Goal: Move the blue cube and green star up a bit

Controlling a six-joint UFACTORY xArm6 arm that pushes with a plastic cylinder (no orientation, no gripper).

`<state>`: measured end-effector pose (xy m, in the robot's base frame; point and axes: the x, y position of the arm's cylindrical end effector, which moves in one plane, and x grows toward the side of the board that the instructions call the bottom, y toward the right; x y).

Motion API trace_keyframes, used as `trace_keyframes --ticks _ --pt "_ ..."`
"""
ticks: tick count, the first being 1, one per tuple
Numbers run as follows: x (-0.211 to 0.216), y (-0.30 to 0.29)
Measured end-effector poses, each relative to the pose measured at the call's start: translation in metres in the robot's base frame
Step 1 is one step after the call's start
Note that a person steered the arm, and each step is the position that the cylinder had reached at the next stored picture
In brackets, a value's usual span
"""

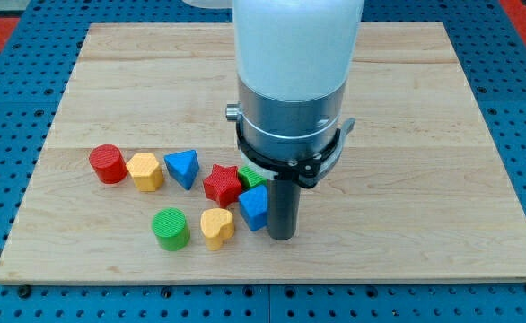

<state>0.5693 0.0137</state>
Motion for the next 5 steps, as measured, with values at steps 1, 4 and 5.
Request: trace_keyframes --ticks 1,4,5 --pt "0.024 -0.02" --pt "-0.075 -0.065" --pt "-0.134 -0.086"
